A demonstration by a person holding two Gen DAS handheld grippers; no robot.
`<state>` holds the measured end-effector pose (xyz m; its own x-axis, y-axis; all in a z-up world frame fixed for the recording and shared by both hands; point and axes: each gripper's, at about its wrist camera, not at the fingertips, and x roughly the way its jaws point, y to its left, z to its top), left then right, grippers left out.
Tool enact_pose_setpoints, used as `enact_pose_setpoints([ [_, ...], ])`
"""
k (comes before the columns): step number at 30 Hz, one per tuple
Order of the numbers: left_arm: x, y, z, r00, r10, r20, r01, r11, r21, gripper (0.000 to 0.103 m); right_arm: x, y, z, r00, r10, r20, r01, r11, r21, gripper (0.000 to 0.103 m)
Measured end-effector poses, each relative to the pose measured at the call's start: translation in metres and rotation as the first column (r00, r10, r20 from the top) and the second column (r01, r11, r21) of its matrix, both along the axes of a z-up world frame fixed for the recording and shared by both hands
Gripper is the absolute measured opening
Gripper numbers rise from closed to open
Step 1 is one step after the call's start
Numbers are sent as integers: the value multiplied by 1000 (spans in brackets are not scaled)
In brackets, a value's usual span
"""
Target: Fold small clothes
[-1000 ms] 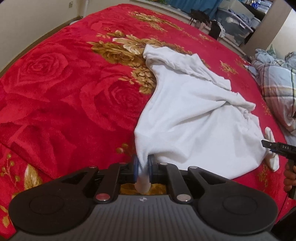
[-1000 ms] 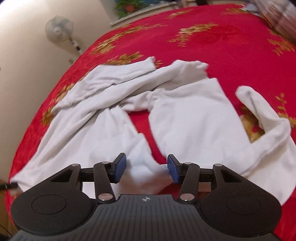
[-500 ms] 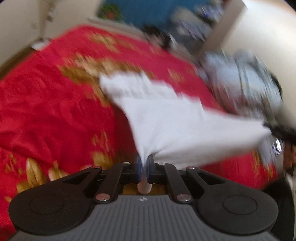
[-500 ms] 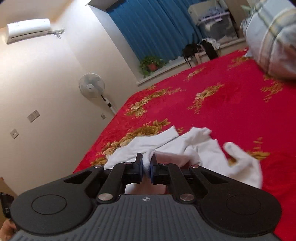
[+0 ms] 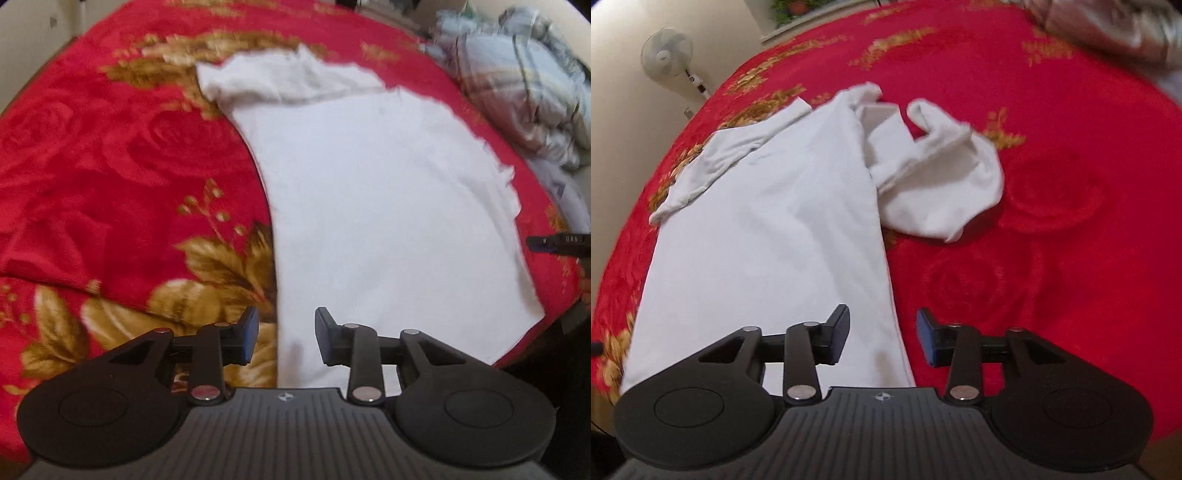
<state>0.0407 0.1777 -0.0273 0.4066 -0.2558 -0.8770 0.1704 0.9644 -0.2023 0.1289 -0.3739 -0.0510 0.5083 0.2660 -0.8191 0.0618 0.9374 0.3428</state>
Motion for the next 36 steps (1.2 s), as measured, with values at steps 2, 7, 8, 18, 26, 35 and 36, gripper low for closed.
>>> enact_pose_setpoints([
  [2,4,-11,-15,999,-25,-35,26,999,32,36,4,7,-11,1000,-8,-28,8,1000,-10,43],
  [7,-3,-36,-40,987,-130,-89,146,968,202,30,1,26,-30,993,51,-104,-61,993,-99,38],
  [8,-3,-34,-36,990,-120,-76,132,974,186,30,2,19,-20,999,4,-52,-7,998,-69,38],
  [18,24,-22,-11,998,31,55,-38,991,125,34,82,-56,22,933,-300,197,296,954,51,41],
  [26,56,-49,-15,999,-3,53,-4,992,128,34,161,-36,-21,980,-196,39,199,977,-72,51],
  [35,87,-59,-16,998,6,60,-13,992,124,34,158,-90,57,822,-404,402,395,912,108,8],
  [36,90,-60,-16,998,6,62,-14,992,125,34,144,-110,70,736,-479,479,451,874,182,8],
])
